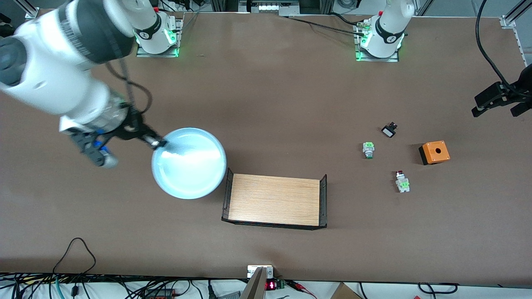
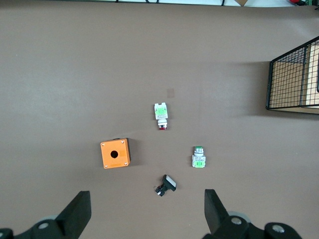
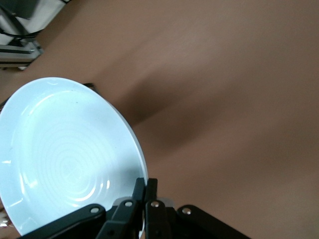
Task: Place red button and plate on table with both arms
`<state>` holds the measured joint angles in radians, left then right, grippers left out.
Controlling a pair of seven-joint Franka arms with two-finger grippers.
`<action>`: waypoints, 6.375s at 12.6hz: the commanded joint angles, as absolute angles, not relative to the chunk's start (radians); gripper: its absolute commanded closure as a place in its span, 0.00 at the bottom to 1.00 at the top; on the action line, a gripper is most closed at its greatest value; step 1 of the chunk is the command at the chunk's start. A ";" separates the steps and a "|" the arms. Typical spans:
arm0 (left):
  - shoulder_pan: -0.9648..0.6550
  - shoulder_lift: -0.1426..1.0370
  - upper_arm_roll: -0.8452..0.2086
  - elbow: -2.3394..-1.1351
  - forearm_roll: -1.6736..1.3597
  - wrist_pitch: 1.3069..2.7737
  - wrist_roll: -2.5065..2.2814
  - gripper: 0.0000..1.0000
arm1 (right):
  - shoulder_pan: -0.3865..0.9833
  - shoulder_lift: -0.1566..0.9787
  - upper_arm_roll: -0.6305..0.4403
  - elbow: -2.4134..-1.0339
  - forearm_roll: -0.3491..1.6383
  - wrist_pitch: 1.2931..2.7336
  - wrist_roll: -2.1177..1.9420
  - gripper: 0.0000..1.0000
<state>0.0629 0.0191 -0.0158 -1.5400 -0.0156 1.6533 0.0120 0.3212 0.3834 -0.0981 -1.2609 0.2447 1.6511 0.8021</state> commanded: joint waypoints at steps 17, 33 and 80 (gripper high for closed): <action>0.052 0.014 -0.014 -1.525 -0.005 1.638 0.000 0.00 | -0.035 0.258 -0.087 -1.960 0.100 2.073 -0.162 1.00; 0.052 0.014 -0.014 -1.525 -0.005 1.637 0.002 0.00 | -0.052 0.207 -0.077 -2.267 0.126 2.416 -0.206 0.00; 0.052 0.012 -0.026 -1.525 -0.006 1.624 -0.003 0.00 | 0.012 0.040 -0.095 -1.611 -0.011 1.631 -0.009 0.00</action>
